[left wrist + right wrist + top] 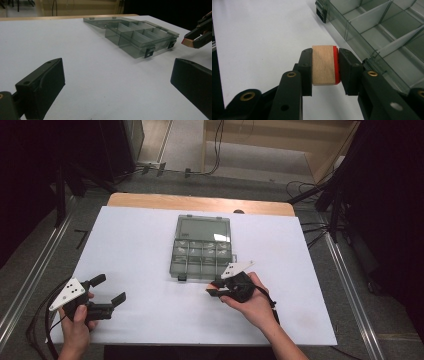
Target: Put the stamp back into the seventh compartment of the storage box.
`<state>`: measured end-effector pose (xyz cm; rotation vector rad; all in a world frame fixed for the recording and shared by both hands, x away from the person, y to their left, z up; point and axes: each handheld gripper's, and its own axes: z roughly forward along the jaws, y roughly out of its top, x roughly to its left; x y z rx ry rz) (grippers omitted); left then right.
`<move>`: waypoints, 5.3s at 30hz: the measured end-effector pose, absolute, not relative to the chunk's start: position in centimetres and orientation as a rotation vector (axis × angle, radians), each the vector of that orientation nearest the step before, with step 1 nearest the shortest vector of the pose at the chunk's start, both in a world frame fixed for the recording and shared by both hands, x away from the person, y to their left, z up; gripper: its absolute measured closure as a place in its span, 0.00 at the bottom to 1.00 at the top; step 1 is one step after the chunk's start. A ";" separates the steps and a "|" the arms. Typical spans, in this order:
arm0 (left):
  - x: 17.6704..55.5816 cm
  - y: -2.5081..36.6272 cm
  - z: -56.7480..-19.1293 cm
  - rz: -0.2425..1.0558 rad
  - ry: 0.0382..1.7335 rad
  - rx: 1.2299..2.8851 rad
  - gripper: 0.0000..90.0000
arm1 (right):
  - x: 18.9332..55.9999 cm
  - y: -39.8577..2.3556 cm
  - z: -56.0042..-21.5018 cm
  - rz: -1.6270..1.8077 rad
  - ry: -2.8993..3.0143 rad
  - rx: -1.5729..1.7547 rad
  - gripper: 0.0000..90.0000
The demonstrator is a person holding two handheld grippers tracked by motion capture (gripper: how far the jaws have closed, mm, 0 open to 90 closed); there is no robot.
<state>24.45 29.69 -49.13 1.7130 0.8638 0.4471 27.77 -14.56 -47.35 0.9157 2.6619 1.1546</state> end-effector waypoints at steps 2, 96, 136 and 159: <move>24.5 29.7 -49.1 0.447 0.863 1.716 0.00 | 27.8 -14.6 -47.2 1.152 2.663 0.910 0.72; 24.3 29.7 -49.2 0.469 0.856 1.709 0.00 | 35.4 -13.2 -45.8 1.031 2.627 0.988 0.72; 25.4 27.8 -47.0 0.456 0.860 1.720 0.00 | 32.1 -18.5 -44.7 1.232 2.318 1.100 0.00; 27.8 23.0 -44.8 0.422 0.763 1.779 0.00 | 31.2 -21.9 -45.5 1.241 2.263 1.152 0.00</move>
